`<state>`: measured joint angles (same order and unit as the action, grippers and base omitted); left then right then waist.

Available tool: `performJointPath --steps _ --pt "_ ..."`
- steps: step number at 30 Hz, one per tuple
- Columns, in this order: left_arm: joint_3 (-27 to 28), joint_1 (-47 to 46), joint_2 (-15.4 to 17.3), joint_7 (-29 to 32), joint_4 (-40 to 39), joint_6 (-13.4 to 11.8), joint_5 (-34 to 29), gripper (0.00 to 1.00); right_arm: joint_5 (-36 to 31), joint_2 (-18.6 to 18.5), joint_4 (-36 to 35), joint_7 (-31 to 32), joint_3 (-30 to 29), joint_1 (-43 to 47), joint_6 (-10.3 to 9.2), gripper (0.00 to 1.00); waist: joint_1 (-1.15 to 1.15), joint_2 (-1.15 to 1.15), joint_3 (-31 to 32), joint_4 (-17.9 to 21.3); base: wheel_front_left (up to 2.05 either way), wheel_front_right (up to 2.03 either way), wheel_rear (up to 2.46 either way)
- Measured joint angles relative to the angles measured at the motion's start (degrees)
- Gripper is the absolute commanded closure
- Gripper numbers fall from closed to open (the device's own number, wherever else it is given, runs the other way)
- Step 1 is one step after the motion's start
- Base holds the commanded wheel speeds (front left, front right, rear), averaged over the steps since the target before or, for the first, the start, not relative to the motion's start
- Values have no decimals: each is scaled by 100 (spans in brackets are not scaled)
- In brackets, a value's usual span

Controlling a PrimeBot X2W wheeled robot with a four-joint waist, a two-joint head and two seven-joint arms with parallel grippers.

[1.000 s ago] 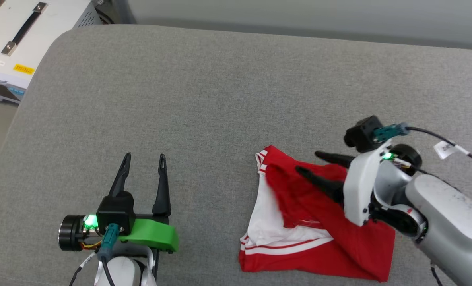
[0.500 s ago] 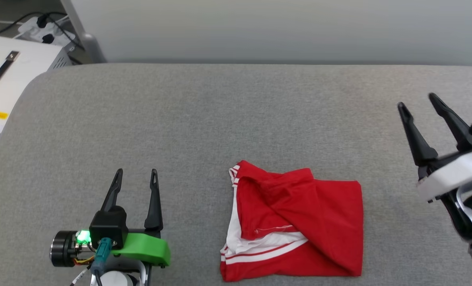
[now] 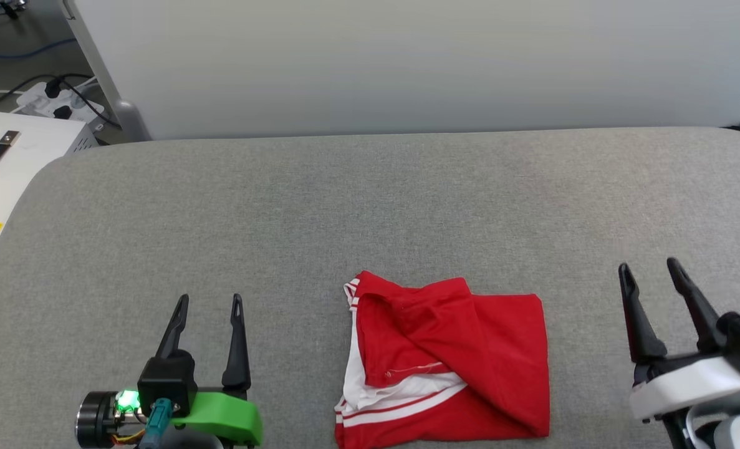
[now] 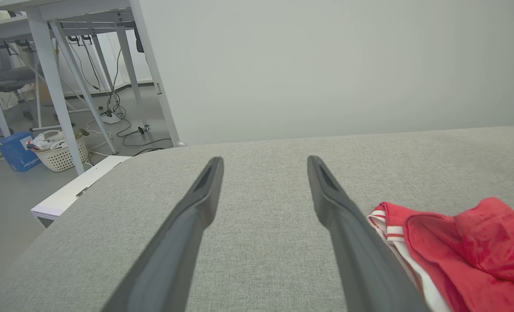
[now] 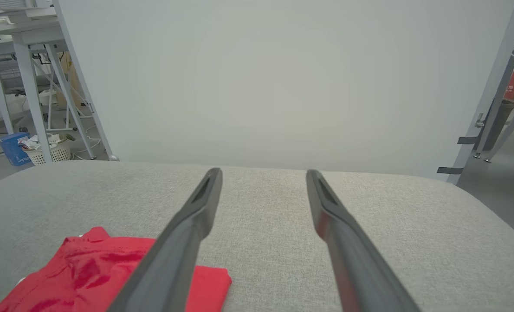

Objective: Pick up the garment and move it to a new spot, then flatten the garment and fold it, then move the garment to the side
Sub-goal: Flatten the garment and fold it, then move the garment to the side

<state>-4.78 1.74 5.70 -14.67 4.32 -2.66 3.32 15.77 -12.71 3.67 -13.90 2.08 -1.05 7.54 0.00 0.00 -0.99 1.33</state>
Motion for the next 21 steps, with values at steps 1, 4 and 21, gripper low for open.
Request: performJointPath --steps 1,4,21 --pt "0 24 2 0 1 18 0 0 0 75 -8 0 -41 80 0 0 0 0 14 -8 0 0 0" --pt "7 73 2 0 3 41 0 0 -43 203 -9 0 -98 261 0 0 0 0 37 -44 0 0 0" --pt "-8 58 0 0 43 92 -7 0 55 -366 -490 358 -92 -497 0 0 0 0 -71 -187 0 0 0"
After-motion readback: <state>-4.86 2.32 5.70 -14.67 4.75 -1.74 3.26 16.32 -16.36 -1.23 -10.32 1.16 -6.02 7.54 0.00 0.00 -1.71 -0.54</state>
